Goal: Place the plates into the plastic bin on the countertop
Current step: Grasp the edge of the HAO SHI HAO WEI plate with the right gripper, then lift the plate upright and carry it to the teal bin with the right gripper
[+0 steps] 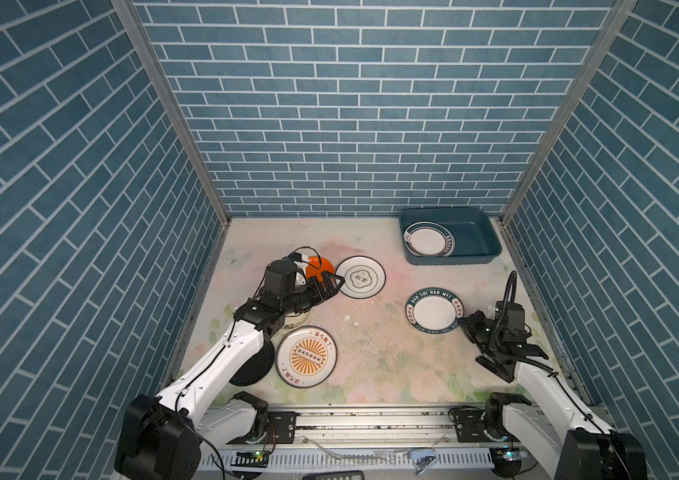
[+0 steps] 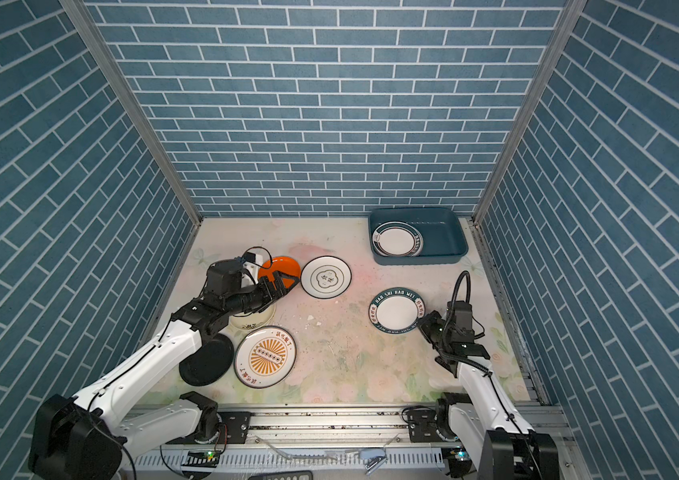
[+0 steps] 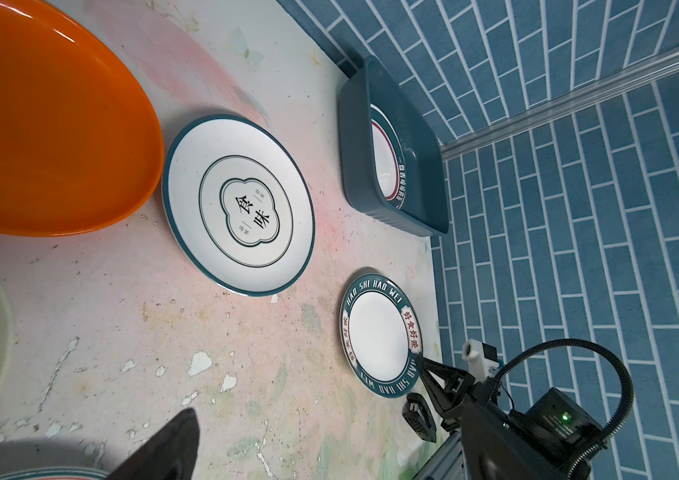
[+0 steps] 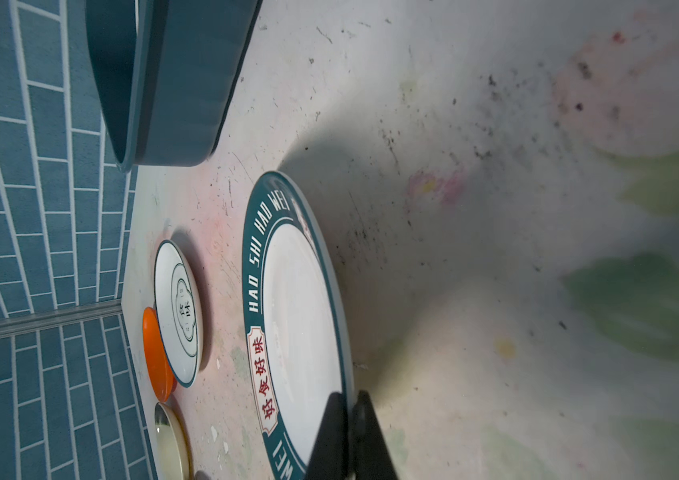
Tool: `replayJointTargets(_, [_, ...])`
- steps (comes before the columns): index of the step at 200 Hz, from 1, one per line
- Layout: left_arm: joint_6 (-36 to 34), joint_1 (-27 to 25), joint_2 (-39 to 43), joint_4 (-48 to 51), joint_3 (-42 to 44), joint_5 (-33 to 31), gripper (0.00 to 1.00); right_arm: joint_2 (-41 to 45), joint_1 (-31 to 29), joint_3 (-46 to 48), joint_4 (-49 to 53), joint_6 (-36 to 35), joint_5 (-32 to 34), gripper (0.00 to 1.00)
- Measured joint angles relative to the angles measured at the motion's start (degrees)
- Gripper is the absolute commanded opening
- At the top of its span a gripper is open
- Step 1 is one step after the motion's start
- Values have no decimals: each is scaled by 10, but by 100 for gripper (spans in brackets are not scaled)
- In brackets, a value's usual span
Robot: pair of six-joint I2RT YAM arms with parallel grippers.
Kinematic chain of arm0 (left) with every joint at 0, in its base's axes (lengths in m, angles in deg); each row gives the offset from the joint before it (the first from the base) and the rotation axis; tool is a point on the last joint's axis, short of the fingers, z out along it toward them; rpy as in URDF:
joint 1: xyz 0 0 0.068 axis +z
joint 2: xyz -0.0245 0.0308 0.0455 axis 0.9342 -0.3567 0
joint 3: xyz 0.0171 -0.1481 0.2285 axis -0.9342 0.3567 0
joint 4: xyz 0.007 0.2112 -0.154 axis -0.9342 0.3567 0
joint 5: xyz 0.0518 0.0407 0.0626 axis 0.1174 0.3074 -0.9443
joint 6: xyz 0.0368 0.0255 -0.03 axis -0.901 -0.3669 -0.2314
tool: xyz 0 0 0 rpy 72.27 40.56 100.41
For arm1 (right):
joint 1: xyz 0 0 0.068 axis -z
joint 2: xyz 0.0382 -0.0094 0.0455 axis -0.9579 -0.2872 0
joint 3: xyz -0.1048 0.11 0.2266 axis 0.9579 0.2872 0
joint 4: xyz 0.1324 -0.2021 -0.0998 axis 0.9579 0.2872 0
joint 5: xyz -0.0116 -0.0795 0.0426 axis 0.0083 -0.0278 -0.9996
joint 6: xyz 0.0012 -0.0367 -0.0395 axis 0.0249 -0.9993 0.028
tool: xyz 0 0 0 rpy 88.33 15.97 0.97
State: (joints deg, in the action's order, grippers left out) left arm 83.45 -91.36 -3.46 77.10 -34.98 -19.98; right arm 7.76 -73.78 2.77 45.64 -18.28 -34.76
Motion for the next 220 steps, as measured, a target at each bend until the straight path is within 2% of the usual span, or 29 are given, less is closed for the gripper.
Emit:
replayJointTargets(46, [-9,0,-19,-25,3,3,100,26,0,-64,65,0,5,0])
replayJointTargets(127, [-86,4,-43,6,3,-38,100,16,0,-167,125,-1,13,0])
replayJointTargets(174, [-122,26,-28,23,21,-62,100,-109,0,-251,123,-19,28,0])
replayJointTargets(220, [-132,70,-27,20,28,-53,99,-260,0,-403,104,-48,51,0])
